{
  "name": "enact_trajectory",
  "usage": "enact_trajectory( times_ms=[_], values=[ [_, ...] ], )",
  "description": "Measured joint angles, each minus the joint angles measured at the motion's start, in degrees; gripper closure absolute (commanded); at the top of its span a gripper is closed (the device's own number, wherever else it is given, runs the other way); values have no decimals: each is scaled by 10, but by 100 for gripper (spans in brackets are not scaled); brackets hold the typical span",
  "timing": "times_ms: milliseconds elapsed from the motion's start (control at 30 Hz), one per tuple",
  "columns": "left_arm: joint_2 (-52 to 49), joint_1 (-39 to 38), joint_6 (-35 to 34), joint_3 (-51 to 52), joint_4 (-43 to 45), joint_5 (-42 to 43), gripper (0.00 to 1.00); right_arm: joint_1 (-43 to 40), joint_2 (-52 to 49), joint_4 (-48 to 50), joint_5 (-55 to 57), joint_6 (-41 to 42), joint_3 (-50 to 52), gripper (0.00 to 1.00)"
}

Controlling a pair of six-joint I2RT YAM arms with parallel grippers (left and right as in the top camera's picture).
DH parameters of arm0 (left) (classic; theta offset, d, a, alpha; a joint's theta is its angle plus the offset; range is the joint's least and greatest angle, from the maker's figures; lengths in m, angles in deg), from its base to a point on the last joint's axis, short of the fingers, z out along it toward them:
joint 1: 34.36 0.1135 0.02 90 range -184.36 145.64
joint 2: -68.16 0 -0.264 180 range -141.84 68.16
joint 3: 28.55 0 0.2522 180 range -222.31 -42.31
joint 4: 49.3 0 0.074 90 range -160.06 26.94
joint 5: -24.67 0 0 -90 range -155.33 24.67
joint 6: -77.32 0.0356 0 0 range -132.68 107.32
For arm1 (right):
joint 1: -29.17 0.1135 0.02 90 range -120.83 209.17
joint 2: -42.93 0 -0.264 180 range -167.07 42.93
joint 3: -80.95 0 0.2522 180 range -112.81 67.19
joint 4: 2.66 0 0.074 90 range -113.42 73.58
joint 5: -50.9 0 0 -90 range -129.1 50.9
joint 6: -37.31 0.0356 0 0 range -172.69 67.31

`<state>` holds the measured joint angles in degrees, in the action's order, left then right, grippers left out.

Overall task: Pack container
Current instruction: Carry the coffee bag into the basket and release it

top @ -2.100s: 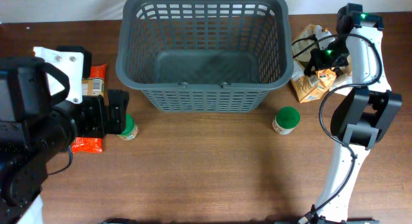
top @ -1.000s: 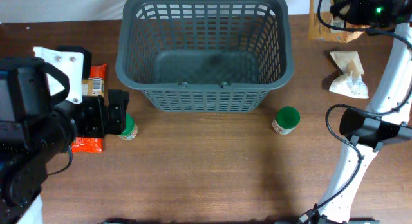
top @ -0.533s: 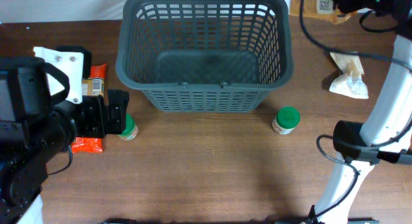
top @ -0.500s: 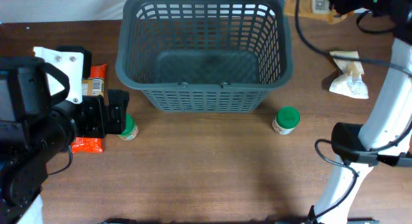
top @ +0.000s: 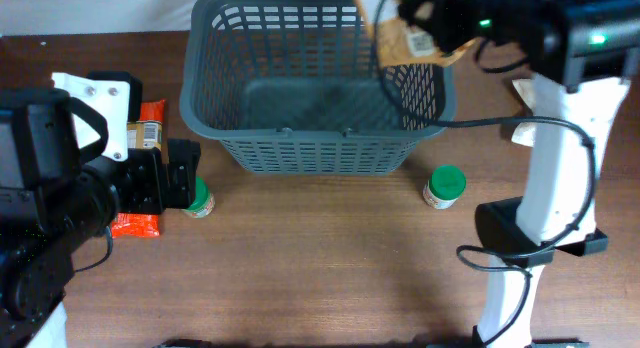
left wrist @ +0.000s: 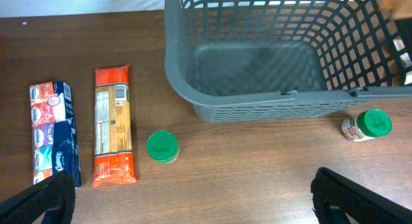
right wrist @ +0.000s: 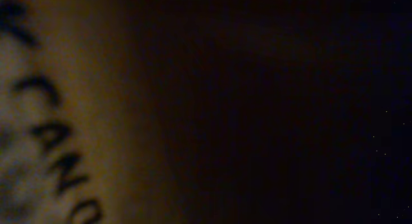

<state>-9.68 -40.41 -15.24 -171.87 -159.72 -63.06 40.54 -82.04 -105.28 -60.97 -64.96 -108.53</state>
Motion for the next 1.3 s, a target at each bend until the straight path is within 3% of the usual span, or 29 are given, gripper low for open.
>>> enact_trajectory(
  times_ms=[333,1033,1300],
  values=[
    [0,0,0,0,0,0,1,62,0,12,146,14,149,96],
    [0,0,0,0,0,0,1,61,0,81,167,46,369,96],
    [0,0,0,0,0,0,1,61,0,101,168,48,406,96]
  ],
)
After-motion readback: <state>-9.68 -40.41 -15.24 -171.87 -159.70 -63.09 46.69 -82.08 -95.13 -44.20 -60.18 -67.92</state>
